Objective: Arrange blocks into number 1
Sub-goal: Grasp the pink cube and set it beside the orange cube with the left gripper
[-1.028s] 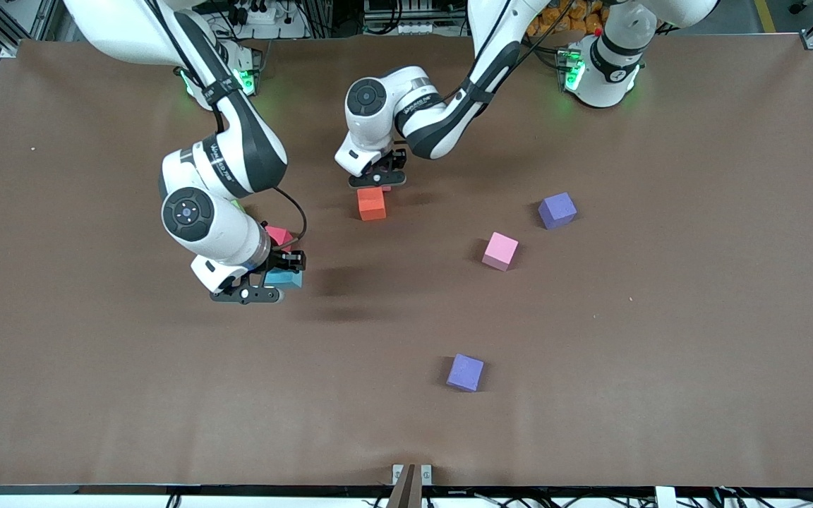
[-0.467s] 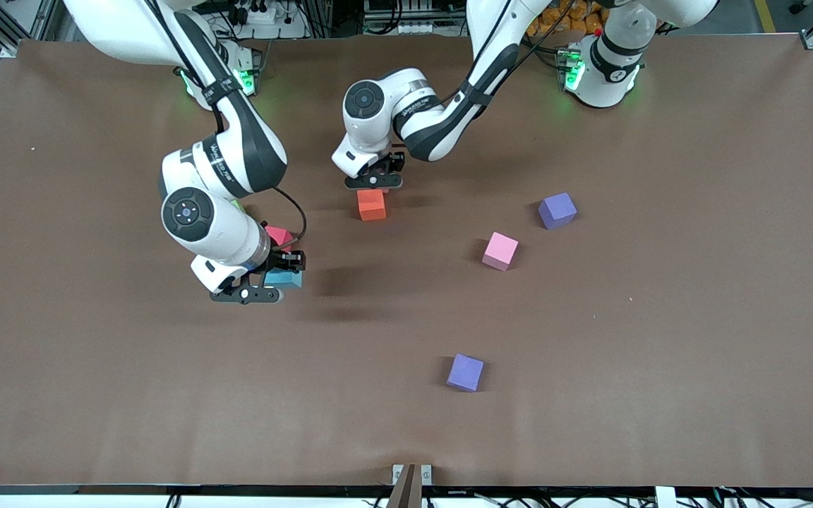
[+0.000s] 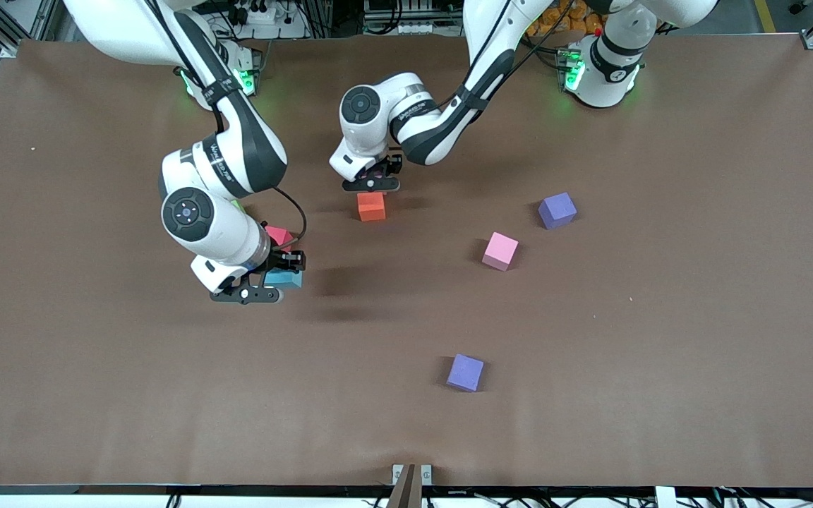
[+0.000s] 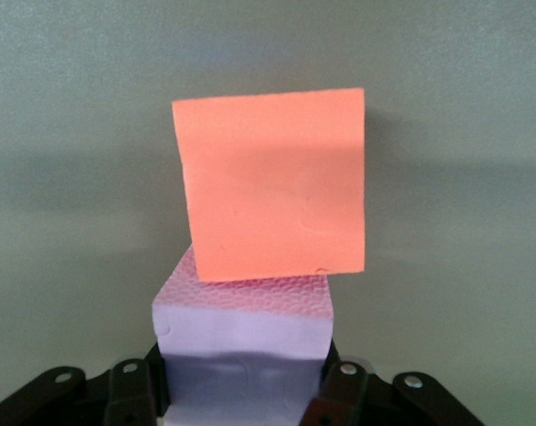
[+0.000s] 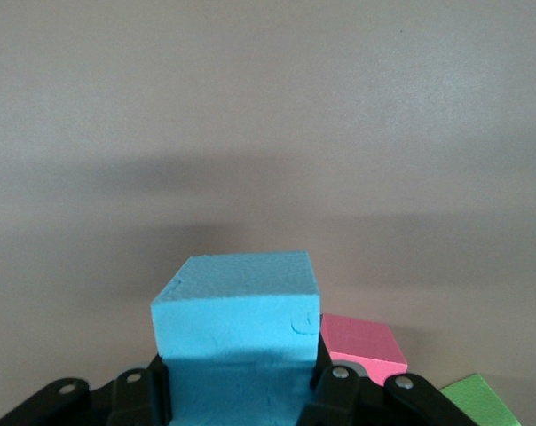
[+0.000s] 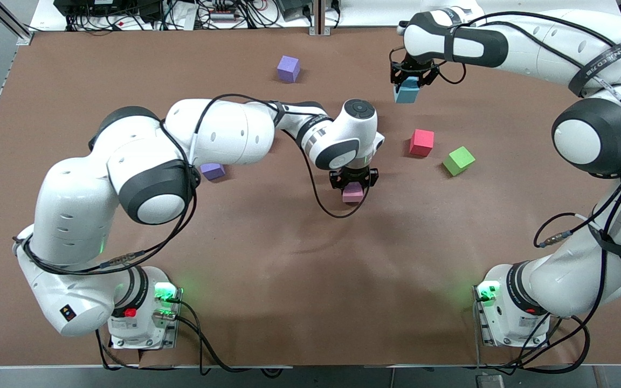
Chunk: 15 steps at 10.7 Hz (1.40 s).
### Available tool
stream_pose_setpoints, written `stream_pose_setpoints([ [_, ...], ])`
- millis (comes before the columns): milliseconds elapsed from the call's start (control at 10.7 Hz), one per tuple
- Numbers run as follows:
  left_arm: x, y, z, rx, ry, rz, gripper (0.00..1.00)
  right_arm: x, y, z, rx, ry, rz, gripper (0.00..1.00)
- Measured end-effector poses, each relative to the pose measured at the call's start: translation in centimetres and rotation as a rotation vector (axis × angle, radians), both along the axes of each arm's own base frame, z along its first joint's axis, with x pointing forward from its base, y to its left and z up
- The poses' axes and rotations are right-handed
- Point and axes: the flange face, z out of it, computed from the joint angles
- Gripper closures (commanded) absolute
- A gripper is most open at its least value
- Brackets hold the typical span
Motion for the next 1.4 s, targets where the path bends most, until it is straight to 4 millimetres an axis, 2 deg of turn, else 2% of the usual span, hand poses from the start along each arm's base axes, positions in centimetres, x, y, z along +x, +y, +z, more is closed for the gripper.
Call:
stream_pose_setpoints([
  [187,0.3,-0.3,-0.5,0.006,0.006,0.001,1.0,0.0,0.0,0.0,0.0,0.0,0.0,1.0],
  [280,0.4,-0.3,-0.9,0.009,0.009,0.001,0.58,0.0,0.0,0.0,0.0,0.0,0.0,1.0],
  [374,0.4,-0.3,-1.1,0.01,0.01,0.001,0.01,0.0,0.0,0.0,0.0,0.0,0.0,1.0],
  [747,1.1,-0.1,-1.1,0.022,-0.016,-0.014,0.0,0.0,0.0,0.0,0.0,0.0,0.0,1.0],
  [1028,1.3,-0.3,-0.3,0.03,-0.017,-0.021,0.0,0.0,0.0,0.0,0.0,0.0,0.0,1.0],
  [1215,1.0,-0.5,1.4,0.049,-0.007,-0.033,0.0,0.0,0.0,0.0,0.0,0.0,0.0,1.0],
  [1402,0.9,-0.4,4.7,0.062,-0.008,-0.042,0.0,0.0,0.0,0.0,0.0,0.0,0.0,1.0],
])
